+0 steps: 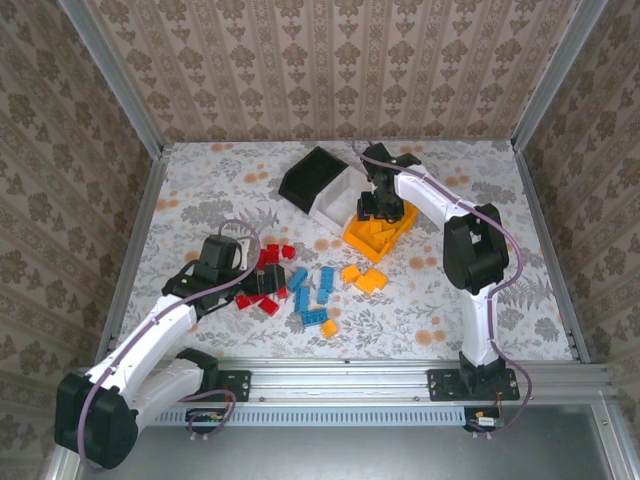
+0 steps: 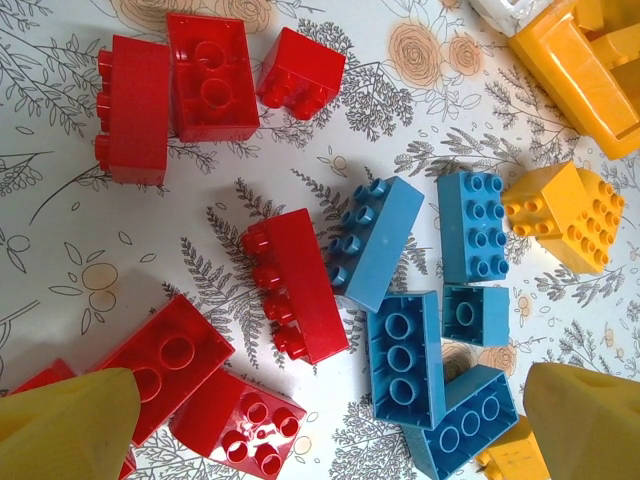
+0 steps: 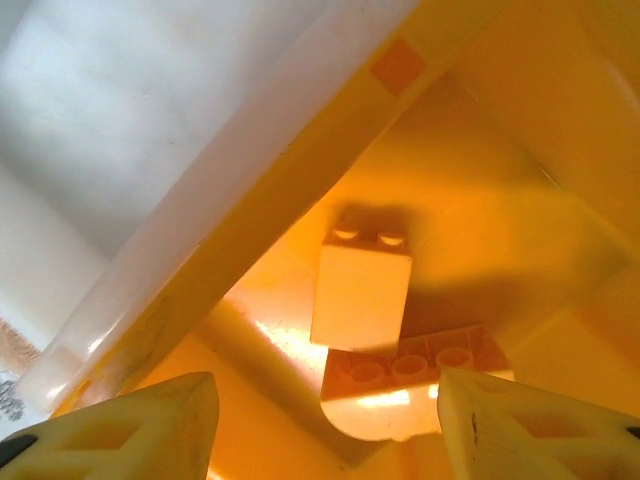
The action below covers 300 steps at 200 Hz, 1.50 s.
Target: Sort the legos into containers by color
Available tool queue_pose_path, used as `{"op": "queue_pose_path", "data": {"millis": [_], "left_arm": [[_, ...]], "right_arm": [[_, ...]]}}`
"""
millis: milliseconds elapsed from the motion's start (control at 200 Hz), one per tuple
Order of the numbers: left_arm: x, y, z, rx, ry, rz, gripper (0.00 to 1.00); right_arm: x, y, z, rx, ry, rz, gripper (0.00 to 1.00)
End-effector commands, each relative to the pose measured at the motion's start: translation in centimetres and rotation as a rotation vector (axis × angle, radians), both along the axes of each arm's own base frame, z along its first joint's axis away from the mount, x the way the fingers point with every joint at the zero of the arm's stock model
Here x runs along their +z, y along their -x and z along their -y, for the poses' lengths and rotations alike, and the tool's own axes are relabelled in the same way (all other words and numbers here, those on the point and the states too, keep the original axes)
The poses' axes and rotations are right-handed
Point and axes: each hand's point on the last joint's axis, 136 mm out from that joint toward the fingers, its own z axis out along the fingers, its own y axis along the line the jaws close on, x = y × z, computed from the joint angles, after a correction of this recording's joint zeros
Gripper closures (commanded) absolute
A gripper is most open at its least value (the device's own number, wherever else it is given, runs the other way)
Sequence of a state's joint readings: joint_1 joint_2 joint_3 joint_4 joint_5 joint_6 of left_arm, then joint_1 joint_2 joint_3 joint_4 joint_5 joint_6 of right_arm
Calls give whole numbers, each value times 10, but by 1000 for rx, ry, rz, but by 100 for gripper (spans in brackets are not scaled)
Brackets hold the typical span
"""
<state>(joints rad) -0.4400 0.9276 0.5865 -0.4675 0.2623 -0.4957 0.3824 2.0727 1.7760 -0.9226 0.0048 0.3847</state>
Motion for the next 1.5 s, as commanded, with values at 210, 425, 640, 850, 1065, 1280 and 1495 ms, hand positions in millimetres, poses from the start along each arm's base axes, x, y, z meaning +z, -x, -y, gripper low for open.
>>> {"op": "queue_pose_path", "data": {"millis": [210,425,640,850,1065,1280,1495], "left_arm": [[-3,3,1,4,5,-9,0],[-5,-3,6,-6,10,-14,0],[0,-3,7,-13,11,-10,0],[0,6,-2,-1,-5,-7,0],[-1,10,-6,2,-21,-7,0],[0,8,-8,10,-21,-5,0],[0,8,-7,9,-17,-8,0]], "right_arm": [[62,122,-22,141,-64,60,30],[25,224,-78,390,-177,8,21],[-17,269,-113,620,-97,-54,21],[-37,274,-138,685,-35,-83,25],[-56,270,-141,692,49,-94,31],[-67,268,-140,661,71,-102,42],[-73,269,-136,646,80,-106,54]]}}
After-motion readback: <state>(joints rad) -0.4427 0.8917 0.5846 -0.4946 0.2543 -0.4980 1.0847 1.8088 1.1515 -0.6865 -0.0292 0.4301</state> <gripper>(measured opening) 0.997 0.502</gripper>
